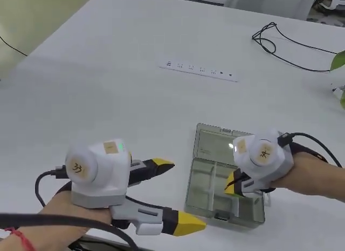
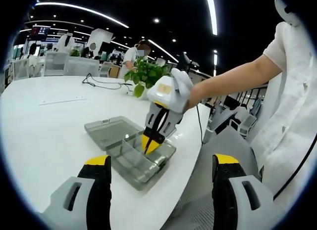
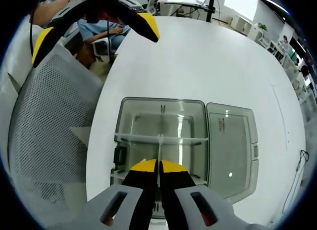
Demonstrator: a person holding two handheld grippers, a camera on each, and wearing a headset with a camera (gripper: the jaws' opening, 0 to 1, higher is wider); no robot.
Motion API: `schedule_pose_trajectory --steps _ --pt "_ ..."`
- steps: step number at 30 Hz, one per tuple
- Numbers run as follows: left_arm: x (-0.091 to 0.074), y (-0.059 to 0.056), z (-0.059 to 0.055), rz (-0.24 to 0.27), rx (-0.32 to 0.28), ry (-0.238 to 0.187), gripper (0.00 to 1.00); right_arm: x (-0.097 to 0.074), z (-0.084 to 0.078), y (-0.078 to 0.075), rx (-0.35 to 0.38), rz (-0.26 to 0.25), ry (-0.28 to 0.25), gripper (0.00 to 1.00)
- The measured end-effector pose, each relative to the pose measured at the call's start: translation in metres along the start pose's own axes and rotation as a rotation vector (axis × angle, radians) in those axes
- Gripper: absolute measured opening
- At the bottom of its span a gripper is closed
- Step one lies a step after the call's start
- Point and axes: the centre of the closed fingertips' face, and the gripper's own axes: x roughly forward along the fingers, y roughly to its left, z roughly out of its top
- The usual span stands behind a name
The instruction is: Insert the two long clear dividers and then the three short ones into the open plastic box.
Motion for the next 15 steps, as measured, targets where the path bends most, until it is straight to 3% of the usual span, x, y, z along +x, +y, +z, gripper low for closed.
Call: schedule_pose_trajectory --steps 11,15 --pt "-0.003 0.002 -0.002 0.012 0.004 0.011 0.86 -0.011 0.010 -0.003 0.070 -0.012 -0.074 0.11" --pt "-0.003 0.004 -0.002 0.018 0.006 0.009 0.88 -0.025 0.015 -0.007 0.126 -0.027 -0.135 0.17"
